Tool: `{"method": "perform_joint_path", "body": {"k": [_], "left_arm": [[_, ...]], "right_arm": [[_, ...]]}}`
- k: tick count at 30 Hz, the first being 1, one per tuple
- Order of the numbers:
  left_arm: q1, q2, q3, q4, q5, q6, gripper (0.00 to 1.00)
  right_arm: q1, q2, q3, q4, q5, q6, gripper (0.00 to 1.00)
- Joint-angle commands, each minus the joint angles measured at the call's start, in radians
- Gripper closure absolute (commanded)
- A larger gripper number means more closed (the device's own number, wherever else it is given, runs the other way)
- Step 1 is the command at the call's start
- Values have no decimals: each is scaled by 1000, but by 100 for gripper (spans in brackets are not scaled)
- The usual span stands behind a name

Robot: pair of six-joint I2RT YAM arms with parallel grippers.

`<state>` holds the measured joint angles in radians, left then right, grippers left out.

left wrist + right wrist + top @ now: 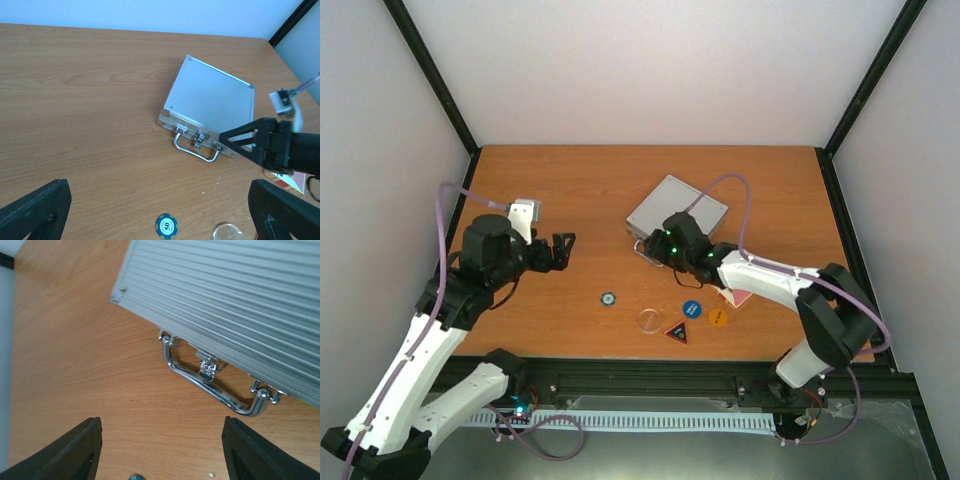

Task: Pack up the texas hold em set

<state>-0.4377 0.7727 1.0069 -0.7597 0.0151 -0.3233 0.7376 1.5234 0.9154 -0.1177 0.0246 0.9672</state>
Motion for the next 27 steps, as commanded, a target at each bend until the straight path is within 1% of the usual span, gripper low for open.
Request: {"method": "perform_joint_path", "body": {"k": [1,6,11,12,14,16,21,27], "left_arm": [[4,-25,26,-8,11,6,0],[4,-38,23,-22,8,15,0],[4,-48,18,-28,11,12,0],[4,-51,17,-28,11,12,0],[4,-56,15,-27,11,11,0],[4,-60,13,-26,11,11,0],[4,-56,13,-30,19,16,0],[4,-67,7,-35,19,20,0]], "right_arm": [[15,85,43,96,64,136,35],[20,162,112,69,67,132,36],[20,183,117,62,99,140,37],[20,184,115,57,113,141,38],[20,189,106,57,130,148,46],[20,201,93,78,132,158,48],[20,252,86,114,133,192,47],[20,269,100,113,199,178,45]]}}
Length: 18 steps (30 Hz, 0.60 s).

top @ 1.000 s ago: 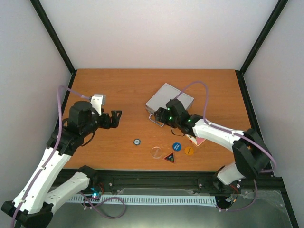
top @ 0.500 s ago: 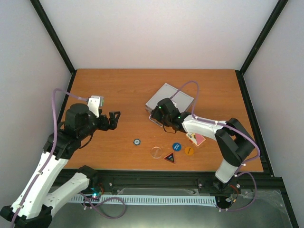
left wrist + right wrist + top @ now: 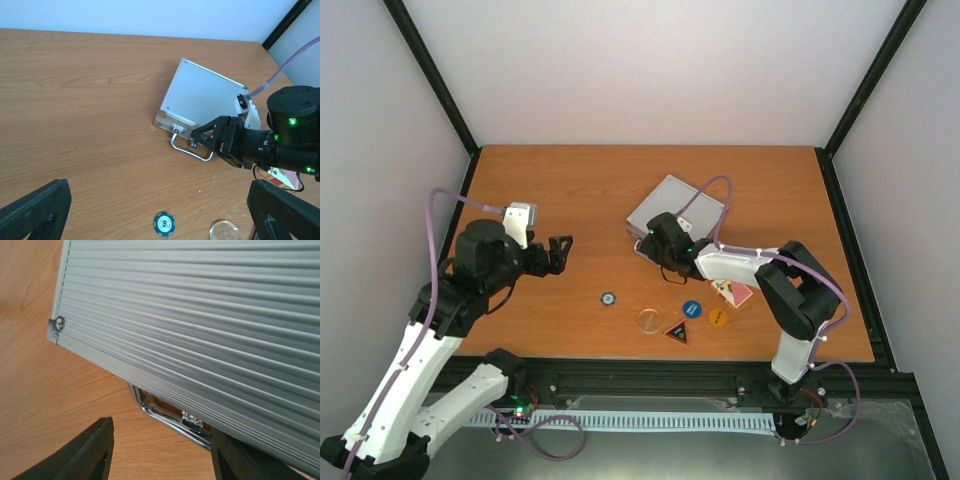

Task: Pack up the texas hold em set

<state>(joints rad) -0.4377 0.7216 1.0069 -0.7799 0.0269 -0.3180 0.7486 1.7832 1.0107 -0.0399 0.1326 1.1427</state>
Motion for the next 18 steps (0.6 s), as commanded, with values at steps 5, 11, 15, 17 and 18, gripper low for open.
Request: {"method": "perform_joint_path", "body": {"k": [5,11,15,17,18], "left_arm": [[4,-17,3,-15,10,18,0],[4,-26,-3,-17,8,20,0],[4,-27,-4,-22,8,22,0],[4,-27,-5,-23,8,24,0],[4,-27,-7,-24,7,26,0]], "right_arm": [[8,31,35,-1,125,-5,45],[8,61,34,6,137,18,46],[8,71,27,3,155,33,49],[8,68,23,-5,169,36,49],[8,65,17,-2,176,36,49]]}}
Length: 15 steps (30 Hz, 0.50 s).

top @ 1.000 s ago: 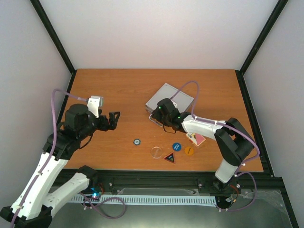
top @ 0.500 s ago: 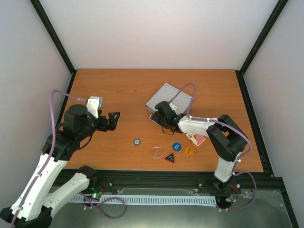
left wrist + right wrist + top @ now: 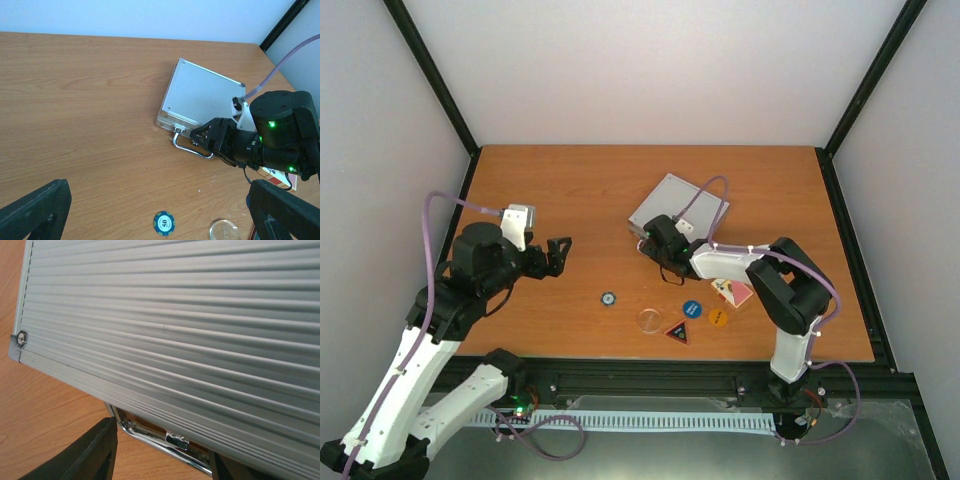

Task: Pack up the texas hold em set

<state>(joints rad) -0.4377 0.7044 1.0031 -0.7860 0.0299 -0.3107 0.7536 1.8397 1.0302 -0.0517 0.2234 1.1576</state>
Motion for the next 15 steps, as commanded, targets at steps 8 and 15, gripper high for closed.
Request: {"method": "perform_joint_path", "body": {"k": [8,15], "left_arm": [[4,1,-11,-6,16,19,0],[4,7,-10,-7,24,24,0]], "right_arm": [[3,-18,-29,35,120,13,54],[21,-30,-27,34,152,21,68]]}}
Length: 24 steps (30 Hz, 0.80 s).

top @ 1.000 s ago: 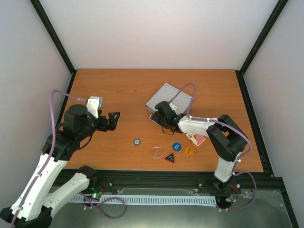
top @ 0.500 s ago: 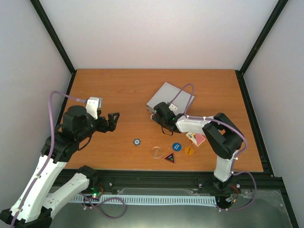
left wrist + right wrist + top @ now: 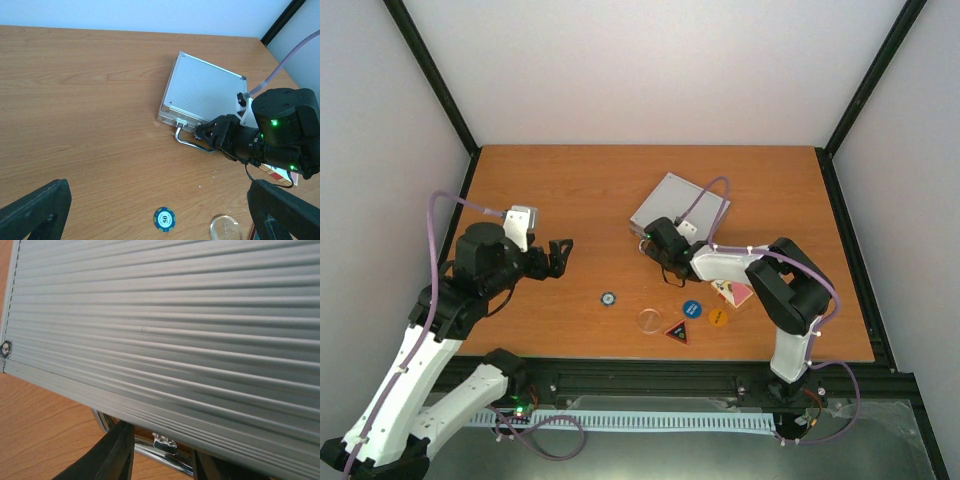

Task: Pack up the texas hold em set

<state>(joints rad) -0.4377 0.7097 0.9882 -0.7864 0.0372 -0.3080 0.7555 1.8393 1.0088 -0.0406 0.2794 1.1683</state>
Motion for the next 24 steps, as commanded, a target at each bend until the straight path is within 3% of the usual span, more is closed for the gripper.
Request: {"method": "perform_joint_path", "body": {"k": [1,11,16,24], "left_arm": [[4,1,4,-6,16,22,0],[4,-13,-6,-14,19,36,0],[4,-21,-7,-18,14,37,0],[4,-48,-18,-16,-13,20,0]], "right_arm": [[30,-36,1,10,125,12,68],[70,-24,82,-76,187,21,70],[107,-22,153,-182,244,-35,60],[107,-35,200,-269,295,-140,58]]}}
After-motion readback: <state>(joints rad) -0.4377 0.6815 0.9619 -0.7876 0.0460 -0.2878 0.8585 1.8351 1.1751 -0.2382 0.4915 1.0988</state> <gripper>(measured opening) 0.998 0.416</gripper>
